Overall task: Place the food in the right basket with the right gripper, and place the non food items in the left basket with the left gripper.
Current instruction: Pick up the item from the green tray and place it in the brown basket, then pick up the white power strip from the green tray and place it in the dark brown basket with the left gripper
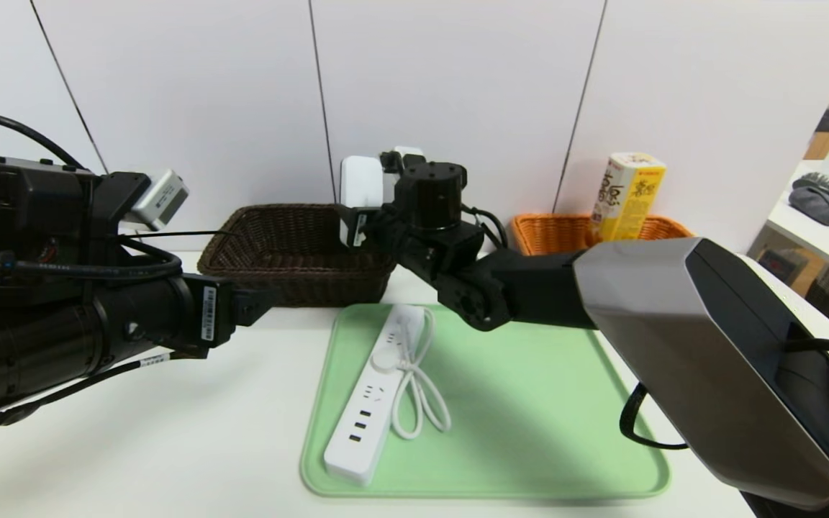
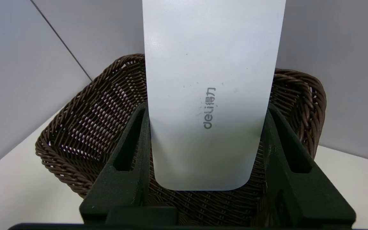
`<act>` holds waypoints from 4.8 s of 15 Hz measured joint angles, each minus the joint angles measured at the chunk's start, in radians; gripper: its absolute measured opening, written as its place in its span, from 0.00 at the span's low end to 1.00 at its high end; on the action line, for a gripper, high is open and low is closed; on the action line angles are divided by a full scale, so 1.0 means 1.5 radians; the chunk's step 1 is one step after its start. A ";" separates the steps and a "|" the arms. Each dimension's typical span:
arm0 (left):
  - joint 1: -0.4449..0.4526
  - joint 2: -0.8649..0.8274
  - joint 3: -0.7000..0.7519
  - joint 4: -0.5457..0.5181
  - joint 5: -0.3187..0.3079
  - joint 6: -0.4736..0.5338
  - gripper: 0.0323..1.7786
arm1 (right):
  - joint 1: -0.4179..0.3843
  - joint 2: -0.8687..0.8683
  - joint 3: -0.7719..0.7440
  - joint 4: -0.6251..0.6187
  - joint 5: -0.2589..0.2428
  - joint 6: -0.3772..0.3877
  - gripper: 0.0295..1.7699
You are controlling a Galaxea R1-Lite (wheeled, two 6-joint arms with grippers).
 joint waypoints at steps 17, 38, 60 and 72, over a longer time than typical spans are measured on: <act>0.000 0.012 -0.006 -0.002 -0.001 0.001 0.95 | 0.002 0.017 0.000 0.000 0.000 0.000 0.69; -0.056 0.046 -0.111 0.028 0.000 0.005 0.95 | -0.026 -0.284 0.001 0.336 -0.070 -0.182 0.95; -0.144 0.121 -0.171 0.056 -0.001 0.006 0.95 | -0.361 -0.589 0.146 0.889 -0.066 -0.168 0.96; -0.220 0.272 -0.462 0.323 -0.008 -0.075 0.95 | -0.363 -0.639 0.258 0.886 -0.066 -0.043 0.96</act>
